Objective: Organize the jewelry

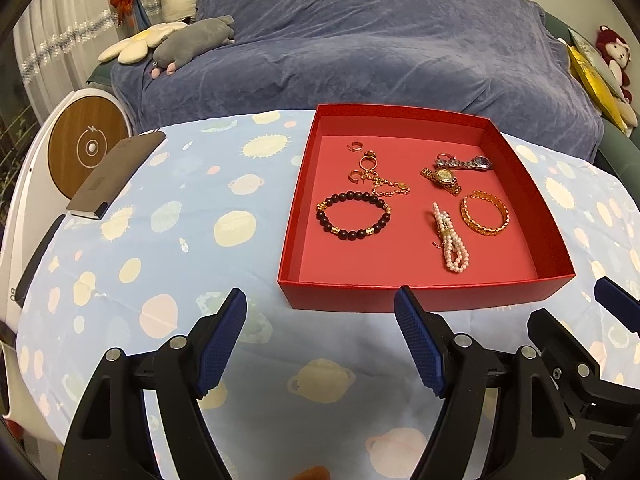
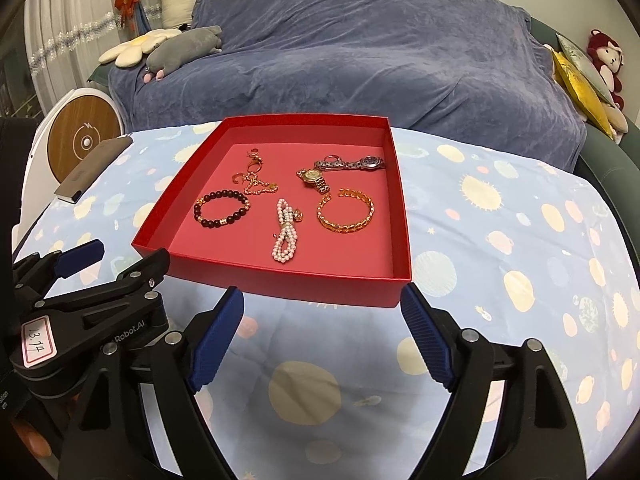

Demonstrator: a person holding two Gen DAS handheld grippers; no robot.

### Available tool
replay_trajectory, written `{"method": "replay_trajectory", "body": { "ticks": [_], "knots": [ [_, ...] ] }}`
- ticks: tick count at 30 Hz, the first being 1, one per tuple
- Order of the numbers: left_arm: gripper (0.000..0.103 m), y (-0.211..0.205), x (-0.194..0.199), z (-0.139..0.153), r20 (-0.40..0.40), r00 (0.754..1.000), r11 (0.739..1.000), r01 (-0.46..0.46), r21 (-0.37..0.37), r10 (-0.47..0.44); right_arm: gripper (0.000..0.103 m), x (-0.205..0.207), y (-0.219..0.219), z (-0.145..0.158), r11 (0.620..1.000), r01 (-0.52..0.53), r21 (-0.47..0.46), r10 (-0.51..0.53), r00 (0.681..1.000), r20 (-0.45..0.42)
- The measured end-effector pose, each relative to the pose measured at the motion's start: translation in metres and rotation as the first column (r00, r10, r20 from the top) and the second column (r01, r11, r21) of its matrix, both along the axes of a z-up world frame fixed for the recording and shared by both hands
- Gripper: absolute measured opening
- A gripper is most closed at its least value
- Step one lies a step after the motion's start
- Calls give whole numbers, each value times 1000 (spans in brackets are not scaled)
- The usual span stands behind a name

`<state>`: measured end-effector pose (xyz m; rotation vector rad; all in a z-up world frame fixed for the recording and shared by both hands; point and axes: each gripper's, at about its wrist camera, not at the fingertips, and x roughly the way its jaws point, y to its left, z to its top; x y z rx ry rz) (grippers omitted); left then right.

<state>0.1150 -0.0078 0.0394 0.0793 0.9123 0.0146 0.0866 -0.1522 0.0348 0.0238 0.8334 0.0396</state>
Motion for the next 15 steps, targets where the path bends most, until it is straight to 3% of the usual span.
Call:
{"method": "replay_trajectory", "body": {
  "ticks": [15],
  "knots": [
    [73, -1, 0, 1, 4, 1000, 1000, -4, 4, 4, 78, 0, -2, 1, 1000, 5, 4, -5, 1000, 3]
  ]
}}
